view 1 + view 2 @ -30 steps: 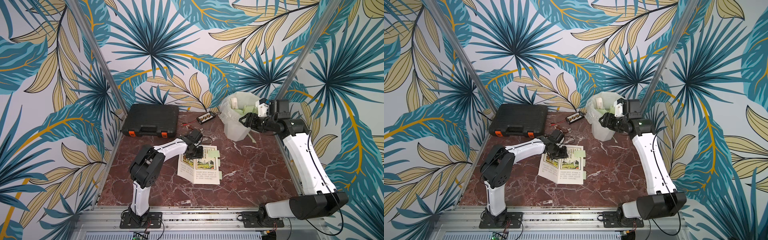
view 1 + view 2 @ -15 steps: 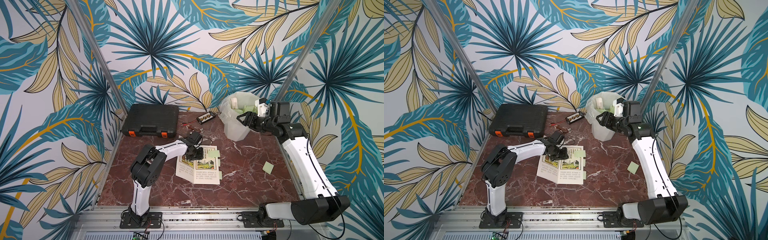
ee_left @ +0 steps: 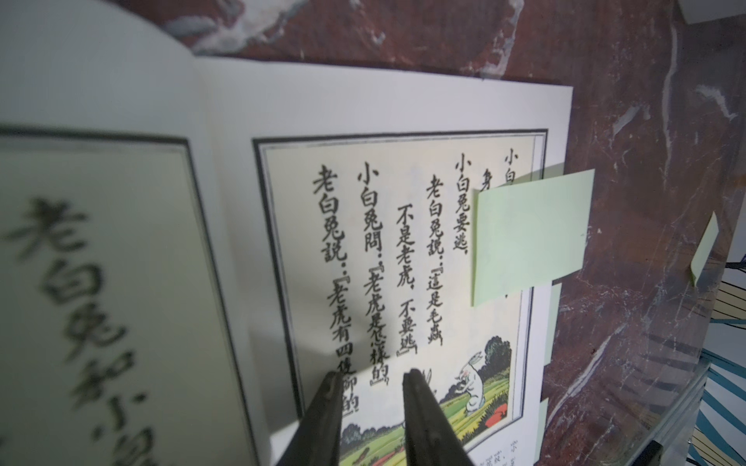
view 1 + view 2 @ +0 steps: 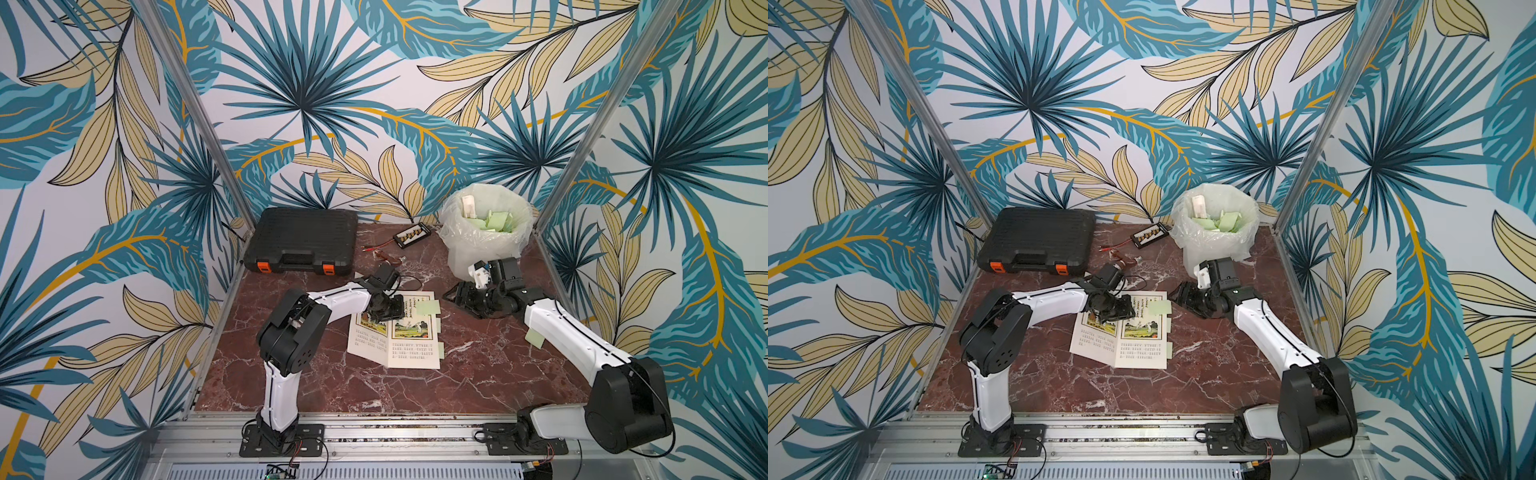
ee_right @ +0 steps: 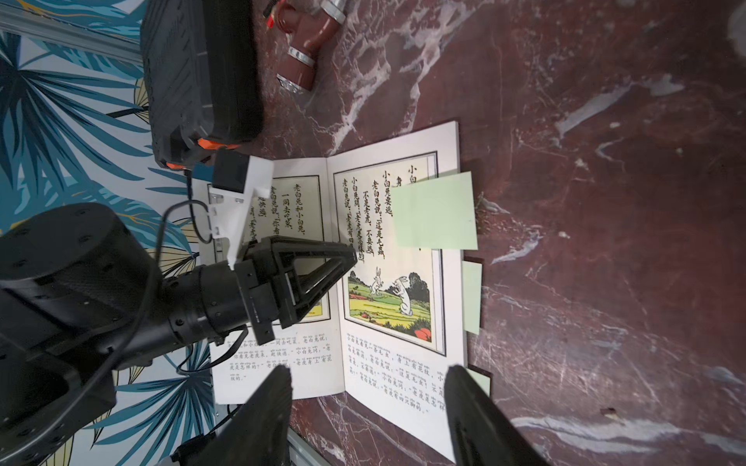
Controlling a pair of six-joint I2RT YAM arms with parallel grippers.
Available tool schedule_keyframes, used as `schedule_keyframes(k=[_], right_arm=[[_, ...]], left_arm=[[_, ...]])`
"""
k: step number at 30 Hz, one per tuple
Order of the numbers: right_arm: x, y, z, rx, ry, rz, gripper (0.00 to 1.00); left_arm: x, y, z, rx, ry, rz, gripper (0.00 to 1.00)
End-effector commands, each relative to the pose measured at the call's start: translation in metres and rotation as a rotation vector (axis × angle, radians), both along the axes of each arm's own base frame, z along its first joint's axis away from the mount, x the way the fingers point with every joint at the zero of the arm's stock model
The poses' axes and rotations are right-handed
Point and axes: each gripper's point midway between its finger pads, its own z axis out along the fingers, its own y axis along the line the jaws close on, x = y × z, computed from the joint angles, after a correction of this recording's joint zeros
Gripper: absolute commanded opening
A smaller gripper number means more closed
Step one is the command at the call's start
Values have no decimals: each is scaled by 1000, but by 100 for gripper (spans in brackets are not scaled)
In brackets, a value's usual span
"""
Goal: Peel off the used sticky note
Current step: Tear off the note from the book.
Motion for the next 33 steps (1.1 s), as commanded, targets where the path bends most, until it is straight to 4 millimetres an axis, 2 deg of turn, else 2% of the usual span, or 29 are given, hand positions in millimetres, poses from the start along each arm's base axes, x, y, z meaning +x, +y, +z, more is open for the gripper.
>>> schedule_keyframes(k=[1,6,10,18,25,30,33], right_arm=[[13,7,-20,38,-7,-11,63],[25,15,-56,44,41,0,60],[32,19,-78,25,67,6,57],[45,16,-102,-26,96,3,52],[49,22,-108,16,106,0,44],[52,27,-103,52,101,-6,35],[53,27,-101,61,99,-10,26]], left_arm=[[-21,15,-47,76,85,4,30],[-24,17,-52,70,94,3,30],[-26,16,-52,66,96,0,30],[-28,18,-54,71,100,-2,30],[-30,19,-54,70,101,-6,30],[-30,19,-55,71,102,-8,30],[-31,19,-55,70,105,-7,30]])
